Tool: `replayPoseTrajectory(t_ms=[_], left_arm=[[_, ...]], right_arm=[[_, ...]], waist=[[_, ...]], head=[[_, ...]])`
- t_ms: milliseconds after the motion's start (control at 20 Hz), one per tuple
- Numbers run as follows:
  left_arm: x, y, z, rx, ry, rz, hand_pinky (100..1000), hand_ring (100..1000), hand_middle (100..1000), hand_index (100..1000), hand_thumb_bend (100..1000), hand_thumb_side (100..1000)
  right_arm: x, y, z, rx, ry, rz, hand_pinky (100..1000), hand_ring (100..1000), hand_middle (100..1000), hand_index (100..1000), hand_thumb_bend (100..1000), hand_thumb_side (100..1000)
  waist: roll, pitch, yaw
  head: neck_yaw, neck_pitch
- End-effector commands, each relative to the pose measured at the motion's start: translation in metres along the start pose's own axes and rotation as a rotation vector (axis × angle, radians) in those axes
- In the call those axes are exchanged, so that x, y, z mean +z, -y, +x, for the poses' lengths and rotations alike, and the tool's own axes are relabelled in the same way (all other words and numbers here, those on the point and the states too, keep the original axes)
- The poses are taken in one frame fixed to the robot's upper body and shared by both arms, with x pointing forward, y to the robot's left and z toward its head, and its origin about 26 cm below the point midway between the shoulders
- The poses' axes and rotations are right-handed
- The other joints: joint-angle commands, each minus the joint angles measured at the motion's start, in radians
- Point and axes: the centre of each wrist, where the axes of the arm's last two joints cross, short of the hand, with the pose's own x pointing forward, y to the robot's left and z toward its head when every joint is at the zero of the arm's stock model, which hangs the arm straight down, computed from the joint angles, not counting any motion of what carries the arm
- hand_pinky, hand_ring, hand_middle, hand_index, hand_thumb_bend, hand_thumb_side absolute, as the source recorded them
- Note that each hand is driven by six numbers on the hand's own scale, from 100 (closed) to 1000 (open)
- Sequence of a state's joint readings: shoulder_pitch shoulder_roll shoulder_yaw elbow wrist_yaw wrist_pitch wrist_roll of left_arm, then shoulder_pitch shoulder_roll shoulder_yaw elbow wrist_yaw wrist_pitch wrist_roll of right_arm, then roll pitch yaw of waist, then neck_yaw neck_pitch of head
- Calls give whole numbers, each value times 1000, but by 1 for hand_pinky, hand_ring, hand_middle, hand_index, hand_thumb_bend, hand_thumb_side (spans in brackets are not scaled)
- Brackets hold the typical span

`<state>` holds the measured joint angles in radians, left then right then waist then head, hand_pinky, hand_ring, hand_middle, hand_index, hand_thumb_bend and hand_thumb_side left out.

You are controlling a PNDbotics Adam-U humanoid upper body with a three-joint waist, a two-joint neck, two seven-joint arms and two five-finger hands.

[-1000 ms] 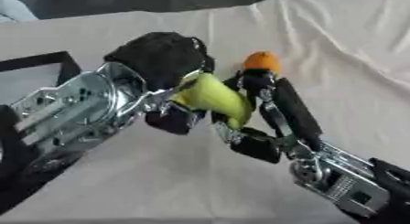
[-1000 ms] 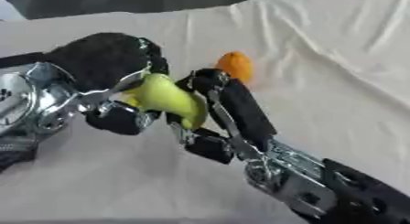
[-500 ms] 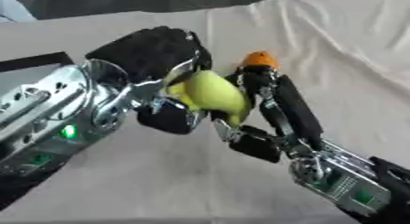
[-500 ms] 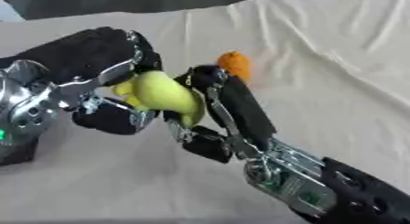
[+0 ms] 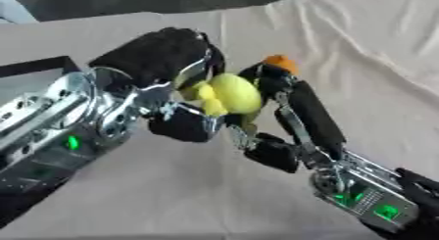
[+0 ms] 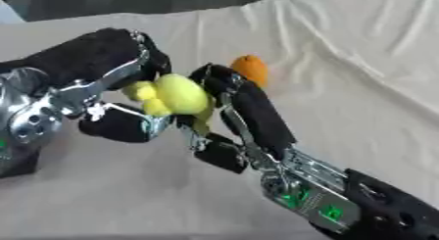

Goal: Pick up the objects with one hand, pass them to the other hand, and then place them into the box on the other side of the table.

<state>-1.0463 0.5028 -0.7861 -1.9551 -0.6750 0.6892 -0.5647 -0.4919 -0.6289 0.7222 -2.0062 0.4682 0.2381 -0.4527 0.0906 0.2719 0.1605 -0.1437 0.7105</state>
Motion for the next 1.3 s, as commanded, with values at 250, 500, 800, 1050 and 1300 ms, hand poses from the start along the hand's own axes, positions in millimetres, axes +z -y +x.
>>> replayPoseTrajectory(t_ms=[250, 500, 800, 1050, 1300], left_arm=[[7, -11, 4, 75, -109, -79, 703, 508, 334, 270, 100, 289], [5, -9, -2, 40, -133, -82, 694, 498, 312, 258, 100, 311], [-5, -4, -15, -61, -200, -89, 689, 490, 289, 259, 100, 335], [-4, -9, -26, -96, -242, -80, 692, 492, 275, 259, 100, 334], [9, -20, -32, -68, -271, -42, 691, 488, 261, 261, 100, 316]], right_arm=[[0, 1, -3, 53, -30, 68, 483, 871, 812, 869, 100, 493], [1, 2, -4, 67, -33, 88, 520, 917, 865, 908, 100, 544], [2, 3, -6, 94, -40, 112, 543, 928, 872, 934, 100, 573], [2, 4, -7, 101, -43, 122, 551, 932, 874, 943, 100, 600], [2, 5, -8, 107, -68, 130, 552, 933, 874, 945, 100, 632]], waist=[[-7, -17, 0], [-7, -18, 0], [-9, -20, -1], [-10, -21, -1], [-12, -21, 0]], head=[[3, -2], [7, -5], [12, -6], [15, -6], [17, -8]])
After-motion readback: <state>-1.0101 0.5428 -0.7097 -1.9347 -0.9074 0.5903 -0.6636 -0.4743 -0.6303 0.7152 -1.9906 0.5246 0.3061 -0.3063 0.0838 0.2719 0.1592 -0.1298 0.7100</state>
